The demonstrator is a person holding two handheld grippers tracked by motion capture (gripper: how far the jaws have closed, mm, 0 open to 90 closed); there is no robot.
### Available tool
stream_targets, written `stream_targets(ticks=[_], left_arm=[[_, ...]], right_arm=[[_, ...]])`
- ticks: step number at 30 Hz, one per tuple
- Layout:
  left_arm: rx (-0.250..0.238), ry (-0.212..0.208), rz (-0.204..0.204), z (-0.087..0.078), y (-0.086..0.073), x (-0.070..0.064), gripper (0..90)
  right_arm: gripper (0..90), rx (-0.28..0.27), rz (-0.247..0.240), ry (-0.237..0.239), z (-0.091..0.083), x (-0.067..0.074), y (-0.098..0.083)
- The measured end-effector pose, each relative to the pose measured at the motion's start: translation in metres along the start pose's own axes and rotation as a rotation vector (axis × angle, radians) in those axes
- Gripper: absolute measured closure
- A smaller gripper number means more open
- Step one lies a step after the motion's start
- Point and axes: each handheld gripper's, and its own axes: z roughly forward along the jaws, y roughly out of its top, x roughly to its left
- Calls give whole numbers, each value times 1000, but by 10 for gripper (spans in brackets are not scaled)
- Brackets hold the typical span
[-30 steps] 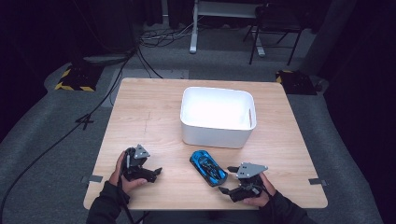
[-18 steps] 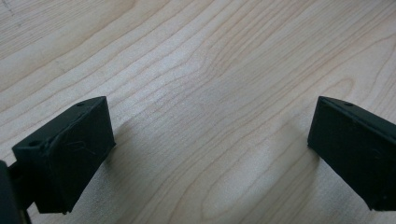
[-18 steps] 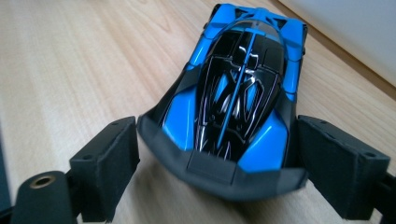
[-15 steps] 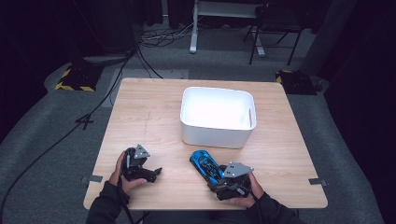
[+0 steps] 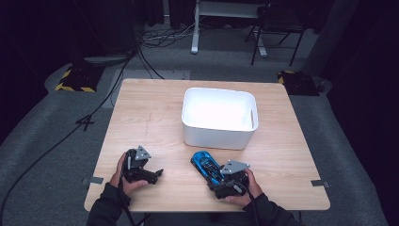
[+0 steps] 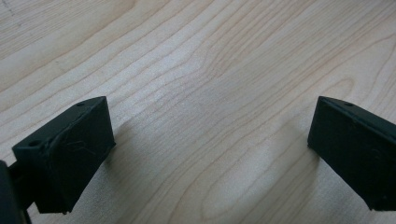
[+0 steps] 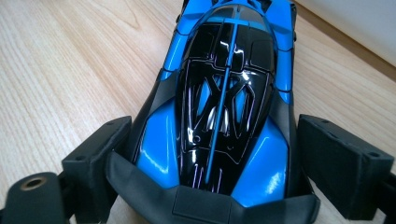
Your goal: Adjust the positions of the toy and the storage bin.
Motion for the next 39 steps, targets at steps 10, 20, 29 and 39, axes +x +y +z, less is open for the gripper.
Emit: stream_targets(ticks=[10,20,29,39], left_arm=[[0,0,0,0,0,0,6],[2,2,3,0,0,0,6],[2,3,2,0,0,0,6],[2,2,0,0,0,0,6]], right_arm=[[232,-19,-54,57,-12,-22,-10],[242,-5,-98,92,-35,-42,-31],[243,-1,-76,61,-61,-60,-54],[243,-2,-3,-21,-94,-85,-85]])
